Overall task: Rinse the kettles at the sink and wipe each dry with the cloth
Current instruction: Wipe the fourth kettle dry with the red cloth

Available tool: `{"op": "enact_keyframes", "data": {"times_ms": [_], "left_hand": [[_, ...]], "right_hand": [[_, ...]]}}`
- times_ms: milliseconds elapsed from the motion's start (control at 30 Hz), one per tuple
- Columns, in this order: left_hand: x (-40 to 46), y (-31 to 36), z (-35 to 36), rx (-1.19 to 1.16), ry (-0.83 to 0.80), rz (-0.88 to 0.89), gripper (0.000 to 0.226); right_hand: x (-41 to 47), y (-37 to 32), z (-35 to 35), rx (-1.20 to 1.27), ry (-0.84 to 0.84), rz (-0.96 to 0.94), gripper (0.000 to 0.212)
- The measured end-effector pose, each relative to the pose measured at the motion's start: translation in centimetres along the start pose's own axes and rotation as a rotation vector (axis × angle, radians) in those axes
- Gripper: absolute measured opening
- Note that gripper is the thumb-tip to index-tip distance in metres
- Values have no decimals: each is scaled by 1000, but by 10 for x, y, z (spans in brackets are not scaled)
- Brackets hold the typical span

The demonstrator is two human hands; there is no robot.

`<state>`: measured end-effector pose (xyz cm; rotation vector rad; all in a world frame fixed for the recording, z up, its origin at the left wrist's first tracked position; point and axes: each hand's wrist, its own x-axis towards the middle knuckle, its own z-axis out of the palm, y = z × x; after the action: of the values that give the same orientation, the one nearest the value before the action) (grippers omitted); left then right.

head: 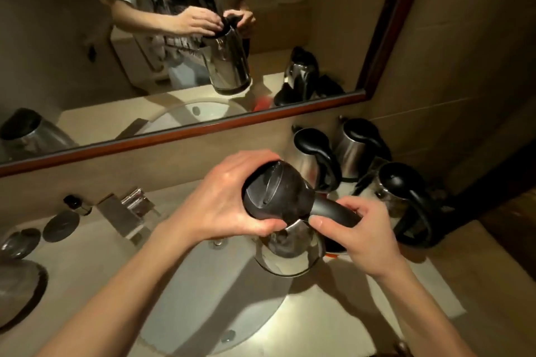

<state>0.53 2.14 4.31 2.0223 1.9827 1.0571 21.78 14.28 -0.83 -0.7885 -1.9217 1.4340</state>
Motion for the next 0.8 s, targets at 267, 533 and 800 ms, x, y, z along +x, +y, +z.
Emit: {"op": "enact_keyframes", "data": {"times_ms": [267, 533, 800], "left_hand": [[27, 24, 73, -189, -163, -199, 89], [67, 53, 122, -210, -312, -147, 85], [86, 35, 146, -500, -23, -246, 55]], "right_hand": [[-20, 7, -66, 78, 133, 34, 28], [-47, 36, -111, 106, 287, 61, 20], [-57, 52, -138, 141, 336, 186, 26]]}}
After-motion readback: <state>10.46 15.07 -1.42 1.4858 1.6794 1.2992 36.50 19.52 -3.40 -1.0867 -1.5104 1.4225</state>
